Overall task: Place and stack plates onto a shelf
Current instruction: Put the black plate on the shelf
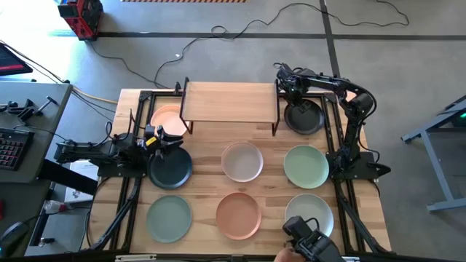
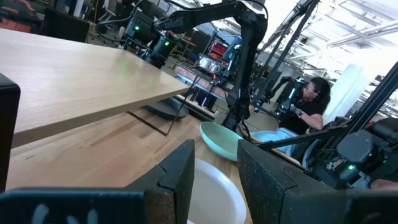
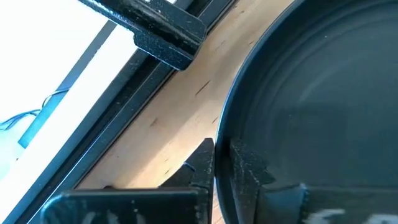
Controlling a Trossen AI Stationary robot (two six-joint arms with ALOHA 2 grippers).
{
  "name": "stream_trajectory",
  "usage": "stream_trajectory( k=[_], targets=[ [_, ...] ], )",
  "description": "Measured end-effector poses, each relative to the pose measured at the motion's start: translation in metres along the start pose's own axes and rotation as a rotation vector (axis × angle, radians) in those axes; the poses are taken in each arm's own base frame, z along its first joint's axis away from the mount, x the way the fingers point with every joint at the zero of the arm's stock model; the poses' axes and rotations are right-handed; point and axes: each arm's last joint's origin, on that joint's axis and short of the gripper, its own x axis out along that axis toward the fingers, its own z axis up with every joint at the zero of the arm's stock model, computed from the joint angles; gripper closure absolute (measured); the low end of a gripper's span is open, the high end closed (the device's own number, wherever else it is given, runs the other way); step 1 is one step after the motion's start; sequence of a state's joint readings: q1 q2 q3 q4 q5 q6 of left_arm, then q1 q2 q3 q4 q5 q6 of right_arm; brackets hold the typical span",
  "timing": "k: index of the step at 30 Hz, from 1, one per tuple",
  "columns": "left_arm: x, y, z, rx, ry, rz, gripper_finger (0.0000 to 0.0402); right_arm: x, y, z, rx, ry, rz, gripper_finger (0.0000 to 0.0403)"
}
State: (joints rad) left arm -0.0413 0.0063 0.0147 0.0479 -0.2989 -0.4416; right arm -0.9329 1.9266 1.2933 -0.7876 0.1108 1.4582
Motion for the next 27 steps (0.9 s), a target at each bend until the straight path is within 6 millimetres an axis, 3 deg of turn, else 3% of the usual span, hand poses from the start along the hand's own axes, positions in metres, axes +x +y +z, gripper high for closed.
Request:
stream_trajectory(
  k=[17,27],
  targets=[
    [0.000,0.000,0.000,0.000,0.000,0.000,0.0293,-0.026,0.000,-0.007,-0.022,-0.030,0.070,0.0402],
    [0.000,0.000,0.000,0.000,0.000,0.001,0.0293,-0.057,-0.008,-0.003,-0.038,-0.087,0.129,0.0402]
  ],
)
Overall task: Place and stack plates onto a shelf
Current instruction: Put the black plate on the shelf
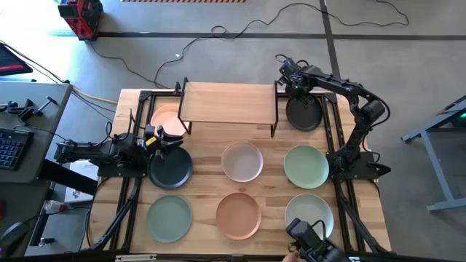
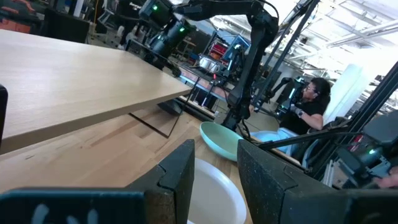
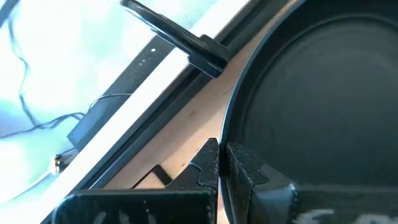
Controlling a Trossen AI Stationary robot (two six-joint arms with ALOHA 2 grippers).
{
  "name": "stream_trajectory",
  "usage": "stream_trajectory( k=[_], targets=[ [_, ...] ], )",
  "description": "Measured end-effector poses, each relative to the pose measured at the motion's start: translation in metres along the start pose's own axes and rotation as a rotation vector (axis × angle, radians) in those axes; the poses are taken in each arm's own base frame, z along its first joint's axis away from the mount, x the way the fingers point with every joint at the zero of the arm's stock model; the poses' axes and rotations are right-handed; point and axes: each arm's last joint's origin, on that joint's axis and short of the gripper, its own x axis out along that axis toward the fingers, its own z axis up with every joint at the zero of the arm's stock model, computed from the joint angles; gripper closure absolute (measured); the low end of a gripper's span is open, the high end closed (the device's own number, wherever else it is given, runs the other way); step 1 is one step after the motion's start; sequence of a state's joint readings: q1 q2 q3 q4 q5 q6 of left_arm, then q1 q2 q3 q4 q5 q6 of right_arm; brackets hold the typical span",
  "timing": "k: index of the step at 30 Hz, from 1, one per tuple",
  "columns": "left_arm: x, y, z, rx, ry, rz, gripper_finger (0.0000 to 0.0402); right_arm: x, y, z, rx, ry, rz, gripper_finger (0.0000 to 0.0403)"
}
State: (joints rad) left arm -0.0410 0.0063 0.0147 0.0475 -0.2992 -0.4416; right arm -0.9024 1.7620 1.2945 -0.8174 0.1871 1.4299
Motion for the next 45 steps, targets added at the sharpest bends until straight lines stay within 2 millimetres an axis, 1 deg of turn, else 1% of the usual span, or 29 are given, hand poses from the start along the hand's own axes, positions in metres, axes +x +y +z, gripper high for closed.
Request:
stream_trajectory(
  k=[5,13,23,30,38,45],
  targets=[
    [0.000,0.000,0.000,0.000,0.000,0.000,0.0293,-0.017,-0.002,0.003,-0.075,-0.018,0.044,0.0402],
    [0.000,0.000,0.000,0.000,0.001,0.000,0.0293,-0.041,-0.005,0.005,-0.145,-0.044,0.114,0.0402],
    [0.000,0.000,0.000,0.016,0.000,0.000,0.0293,-0.058,-0.007,-0.004,-0.271,-0.047,0.163,0.0403],
    [0.000,0.000,0.000,0.016,0.000,-0.001,0.0293,-0.066,-0.010,-0.015,-0.354,-0.040,0.168,0.0403],
    [0.000,0.000,0.000,0.017,0.000,0.000,0.0293,-0.074,-0.013,-0.025,-0.391,-0.050,0.169,0.0403],
    [0.000,0.000,0.000,0.017,0.000,-0.001,0.0293,-0.091,-0.018,-0.030,-0.399,-0.102,0.201,0.0403]
  ],
)
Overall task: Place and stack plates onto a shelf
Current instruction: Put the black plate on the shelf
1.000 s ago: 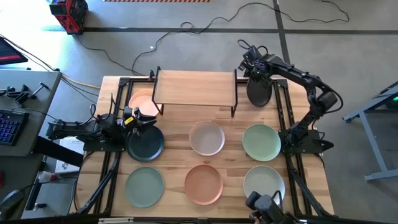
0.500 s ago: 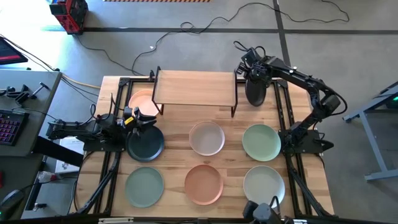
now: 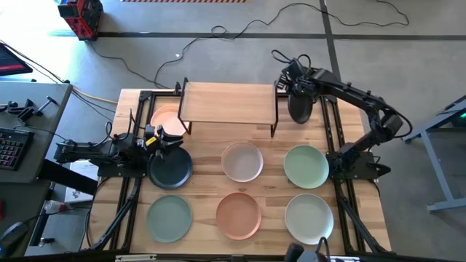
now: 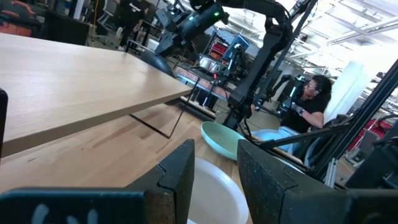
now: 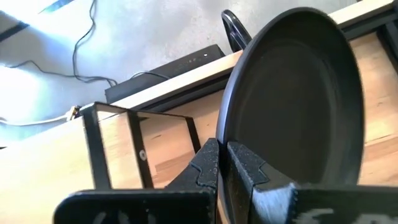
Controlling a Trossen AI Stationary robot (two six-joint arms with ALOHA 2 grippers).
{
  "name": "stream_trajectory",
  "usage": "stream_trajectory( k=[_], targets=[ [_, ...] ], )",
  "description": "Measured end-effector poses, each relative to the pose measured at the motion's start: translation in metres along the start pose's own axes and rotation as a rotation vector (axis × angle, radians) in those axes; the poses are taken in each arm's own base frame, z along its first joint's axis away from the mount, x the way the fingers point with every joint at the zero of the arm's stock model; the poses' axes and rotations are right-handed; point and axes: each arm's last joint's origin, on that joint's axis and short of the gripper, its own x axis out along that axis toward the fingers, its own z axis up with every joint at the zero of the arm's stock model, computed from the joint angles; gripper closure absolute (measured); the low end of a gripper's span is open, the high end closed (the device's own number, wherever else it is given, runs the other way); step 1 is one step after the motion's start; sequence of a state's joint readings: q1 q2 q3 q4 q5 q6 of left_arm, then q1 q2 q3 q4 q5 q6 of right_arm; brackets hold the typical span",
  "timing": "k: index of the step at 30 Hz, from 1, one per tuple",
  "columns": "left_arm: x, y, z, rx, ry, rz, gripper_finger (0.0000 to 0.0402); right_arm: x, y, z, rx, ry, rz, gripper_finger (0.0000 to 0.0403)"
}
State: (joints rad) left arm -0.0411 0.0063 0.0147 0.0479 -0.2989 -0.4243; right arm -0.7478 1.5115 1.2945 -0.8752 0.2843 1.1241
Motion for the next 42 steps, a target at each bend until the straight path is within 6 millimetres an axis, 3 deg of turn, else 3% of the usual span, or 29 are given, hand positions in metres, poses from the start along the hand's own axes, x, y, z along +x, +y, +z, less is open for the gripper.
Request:
stream_trajectory(
  k=[21,42],
  targets=[
    [0.000,0.000,0.000,-0.035,0.000,0.000,0.0293,-0.055,0.009,-0.012,-0.283,-0.180,0.207,0.0403],
    [0.000,0.000,0.000,-0.081,0.000,-0.001,0.0293,-0.083,0.040,-0.026,-0.687,-0.399,0.482,0.0403]
  ],
)
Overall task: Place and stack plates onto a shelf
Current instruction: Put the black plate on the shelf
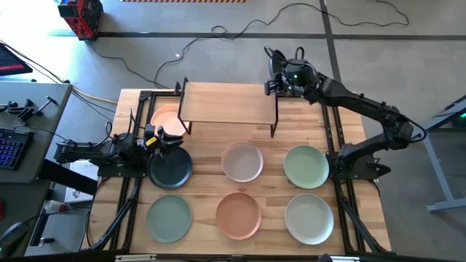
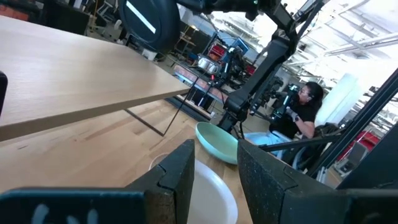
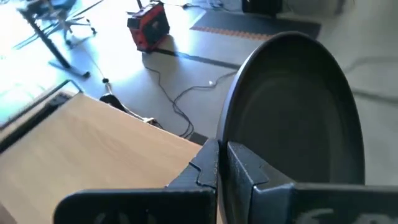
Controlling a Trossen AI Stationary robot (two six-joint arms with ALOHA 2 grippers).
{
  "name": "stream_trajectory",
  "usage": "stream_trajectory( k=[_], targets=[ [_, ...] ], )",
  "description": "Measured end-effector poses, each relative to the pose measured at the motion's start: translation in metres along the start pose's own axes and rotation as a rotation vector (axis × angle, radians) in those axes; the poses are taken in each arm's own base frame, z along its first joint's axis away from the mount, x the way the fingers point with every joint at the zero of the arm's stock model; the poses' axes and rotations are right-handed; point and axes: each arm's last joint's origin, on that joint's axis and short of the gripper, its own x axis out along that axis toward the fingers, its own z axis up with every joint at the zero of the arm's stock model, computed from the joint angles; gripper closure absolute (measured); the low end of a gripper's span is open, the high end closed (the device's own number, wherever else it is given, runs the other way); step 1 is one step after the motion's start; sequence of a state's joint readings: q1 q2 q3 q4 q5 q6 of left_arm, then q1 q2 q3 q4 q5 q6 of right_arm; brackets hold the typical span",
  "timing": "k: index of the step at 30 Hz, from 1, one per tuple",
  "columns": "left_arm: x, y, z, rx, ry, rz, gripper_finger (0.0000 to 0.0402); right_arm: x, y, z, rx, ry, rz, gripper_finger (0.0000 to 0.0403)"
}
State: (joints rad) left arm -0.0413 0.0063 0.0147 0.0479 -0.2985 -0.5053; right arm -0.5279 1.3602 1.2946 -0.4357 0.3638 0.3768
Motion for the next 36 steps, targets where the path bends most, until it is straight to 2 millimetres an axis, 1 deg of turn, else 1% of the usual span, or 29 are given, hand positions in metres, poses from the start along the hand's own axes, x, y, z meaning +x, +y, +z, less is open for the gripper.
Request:
stream_trajectory(
  k=[8,16,20,25,29,36],
  targets=[
    [0.000,0.000,0.000,0.000,-0.001,0.000,0.0293,-0.007,0.019,-0.002,-0.282,-0.031,0.131,0.0403],
    [0.000,0.000,0.000,0.000,-0.001,0.000,0.0293,-0.018,0.042,-0.012,-0.551,-0.043,0.255,0.0403],
    [0.000,0.000,0.000,-0.005,-0.001,0.000,0.0293,-0.024,0.053,-0.018,-0.655,-0.054,0.306,0.0403],
    [0.000,0.000,0.000,-0.074,-0.001,0.001,0.0293,-0.031,0.062,-0.026,-0.767,-0.042,0.358,0.0403],
    [0.000,0.001,0.001,-0.182,-0.017,0.024,0.0293,-0.033,0.065,-0.032,-0.814,-0.002,0.373,0.0403],
    [0.000,0.002,0.002,-0.344,-0.069,0.068,0.0293,-0.025,0.078,-0.047,-0.924,0.037,0.405,0.0403]
  ],
)
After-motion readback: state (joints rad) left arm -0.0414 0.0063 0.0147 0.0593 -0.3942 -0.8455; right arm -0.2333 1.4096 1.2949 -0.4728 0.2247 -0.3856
